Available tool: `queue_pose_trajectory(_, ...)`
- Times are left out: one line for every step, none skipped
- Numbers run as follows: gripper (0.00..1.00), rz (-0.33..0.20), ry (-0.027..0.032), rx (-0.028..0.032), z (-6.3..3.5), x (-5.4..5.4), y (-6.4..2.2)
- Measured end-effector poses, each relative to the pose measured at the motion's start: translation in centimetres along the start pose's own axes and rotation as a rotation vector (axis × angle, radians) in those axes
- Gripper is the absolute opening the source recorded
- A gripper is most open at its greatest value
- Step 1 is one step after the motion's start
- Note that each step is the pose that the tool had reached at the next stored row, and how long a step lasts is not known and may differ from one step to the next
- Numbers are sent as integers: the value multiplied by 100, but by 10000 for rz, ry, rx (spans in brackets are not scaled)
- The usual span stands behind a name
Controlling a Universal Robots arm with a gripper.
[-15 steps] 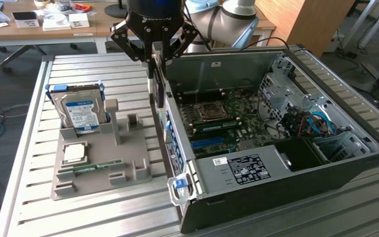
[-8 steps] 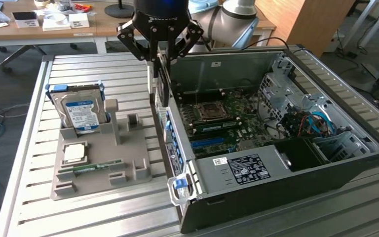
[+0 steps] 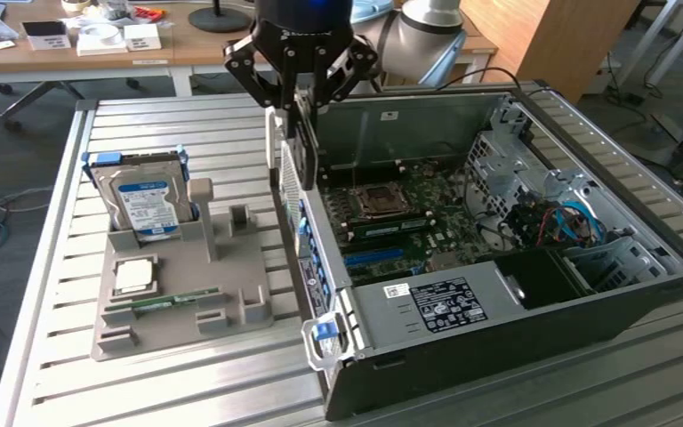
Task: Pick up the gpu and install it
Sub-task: 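Pick up the gpu and move the gpu toward the slot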
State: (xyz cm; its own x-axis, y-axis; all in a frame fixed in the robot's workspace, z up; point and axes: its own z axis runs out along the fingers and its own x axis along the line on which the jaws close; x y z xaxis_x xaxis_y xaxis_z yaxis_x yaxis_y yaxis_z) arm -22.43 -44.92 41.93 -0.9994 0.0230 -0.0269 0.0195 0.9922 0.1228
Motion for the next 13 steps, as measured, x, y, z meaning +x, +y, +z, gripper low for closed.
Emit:
queue_pose_trajectory(27, 0, 1, -10, 0, -14, 0)
queue_pose_trajectory(27, 0, 1, -20, 1, -31, 1)
queue_pose_trajectory(27, 0, 1, -30, 1, -47, 1)
queue_pose_trajectory(27, 0, 1, -39, 1, -63, 1)
queue_pose_trajectory(27, 0, 2, -50, 2, -80, 1)
queue_pose_trajectory(27, 0, 2, -59, 3, -97, 2)
queue_pose_trajectory(27, 2, 2, -67, 3, -114, 2)
queue_pose_trajectory(27, 2, 2, -75, 3, -130, 3)
queue_pose_trajectory(27, 3, 1, -84, 5, -146, 3)
queue_pose_trajectory(27, 2, 2, -90, 5, -162, 3)
queue_pose_trajectory(27, 2, 2, -96, 5, -177, 4)
queue_pose_trajectory(27, 3, 2, -102, 5, -193, 4)
queue_pose_trajectory(27, 3, 3, -109, 6, -208, 4)
